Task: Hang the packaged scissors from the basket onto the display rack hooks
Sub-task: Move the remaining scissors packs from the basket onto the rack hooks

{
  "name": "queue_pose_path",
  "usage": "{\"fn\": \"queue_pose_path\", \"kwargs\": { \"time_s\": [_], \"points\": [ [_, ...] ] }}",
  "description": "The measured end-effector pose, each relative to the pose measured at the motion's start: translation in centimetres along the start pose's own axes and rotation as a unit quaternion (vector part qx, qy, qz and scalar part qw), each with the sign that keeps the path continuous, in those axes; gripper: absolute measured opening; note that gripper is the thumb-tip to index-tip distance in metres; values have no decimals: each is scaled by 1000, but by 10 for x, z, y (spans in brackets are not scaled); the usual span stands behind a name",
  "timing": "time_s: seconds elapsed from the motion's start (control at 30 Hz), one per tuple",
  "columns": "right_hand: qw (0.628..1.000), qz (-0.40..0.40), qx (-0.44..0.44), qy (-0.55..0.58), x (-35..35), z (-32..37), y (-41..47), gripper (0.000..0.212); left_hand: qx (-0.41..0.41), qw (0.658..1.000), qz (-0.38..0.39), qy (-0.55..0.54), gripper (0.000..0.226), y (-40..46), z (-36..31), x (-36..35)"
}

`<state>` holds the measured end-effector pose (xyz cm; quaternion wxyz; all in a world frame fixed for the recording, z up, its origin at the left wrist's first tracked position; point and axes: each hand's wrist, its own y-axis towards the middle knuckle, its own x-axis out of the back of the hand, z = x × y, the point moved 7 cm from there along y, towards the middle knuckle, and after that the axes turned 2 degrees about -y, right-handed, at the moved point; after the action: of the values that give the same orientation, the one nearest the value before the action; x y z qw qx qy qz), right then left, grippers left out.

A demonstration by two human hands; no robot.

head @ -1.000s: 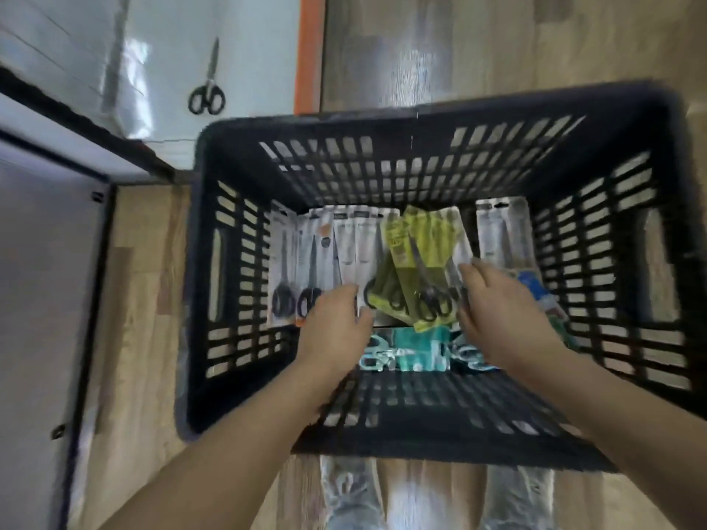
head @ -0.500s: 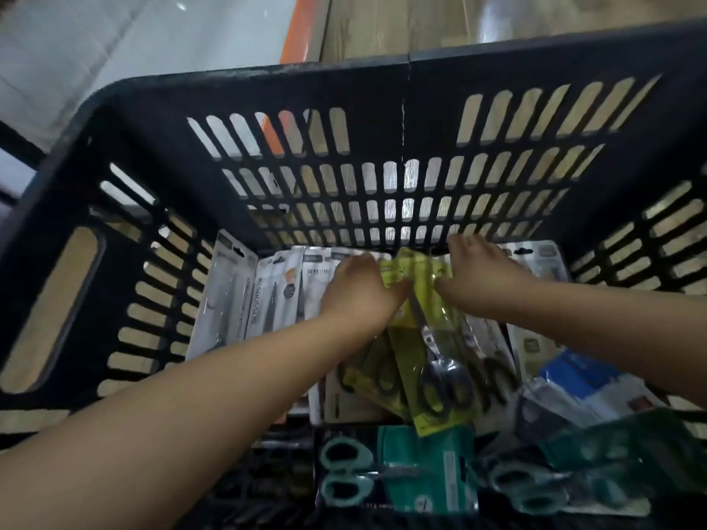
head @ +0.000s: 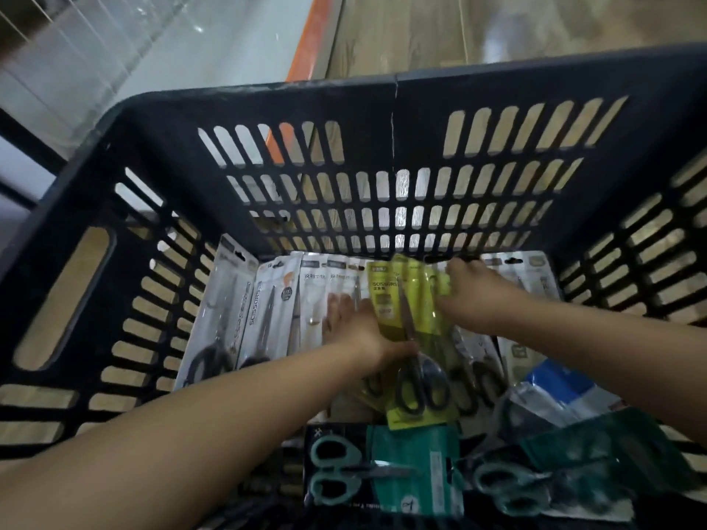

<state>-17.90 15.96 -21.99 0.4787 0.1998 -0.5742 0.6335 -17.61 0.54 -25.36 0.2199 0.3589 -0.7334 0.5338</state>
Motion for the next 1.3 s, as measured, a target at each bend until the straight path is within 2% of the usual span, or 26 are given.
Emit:
{"fn": "queue_pose_path", "kwargs": {
  "time_s": [0.1,0.17,0.23,0.3,0.43,0.57,0.73,0.87,1.0,1.1,1.2,1.3],
  "points": [
    [1000,7,5,12,-3,0,-3,52,-9,999,-11,-48,88,1,7,5],
    [1000,7,-1,23,-6,-4,-3,53,1,993,-26,-112,71,0,10,12],
    [1000,8,-7,27,-11,-7,-3,59,15,988,-32,-153,52,0,11,17],
    [999,10,-3,37,-15,-9,-4,67,35,985,-36,-166,45,-1,14,24],
    [998,21,-2,58,-19,-8,-8,68,71,971,-30,-225,52,-7,29,41],
    [993,31,-27,114,-26,-5,-8,63,118,944,-18,-309,43,-13,57,52],
    [979,31,-93,176,-41,-6,-6,76,121,923,-16,-365,48,-8,61,59],
    [971,40,-124,198,-43,-7,-2,84,133,919,-16,-370,47,0,68,60],
    [959,15,-167,227,-52,-7,0,95,152,923,-1,-353,51,3,73,57],
    [953,-10,-194,232,-56,-3,-1,99,150,921,7,-359,67,7,72,55],
    [959,-29,-169,225,-50,8,6,100,146,919,19,-367,83,8,71,50],
    [951,-34,-155,266,-45,13,9,101,145,920,29,-364,70,7,70,48]
  ]
}}
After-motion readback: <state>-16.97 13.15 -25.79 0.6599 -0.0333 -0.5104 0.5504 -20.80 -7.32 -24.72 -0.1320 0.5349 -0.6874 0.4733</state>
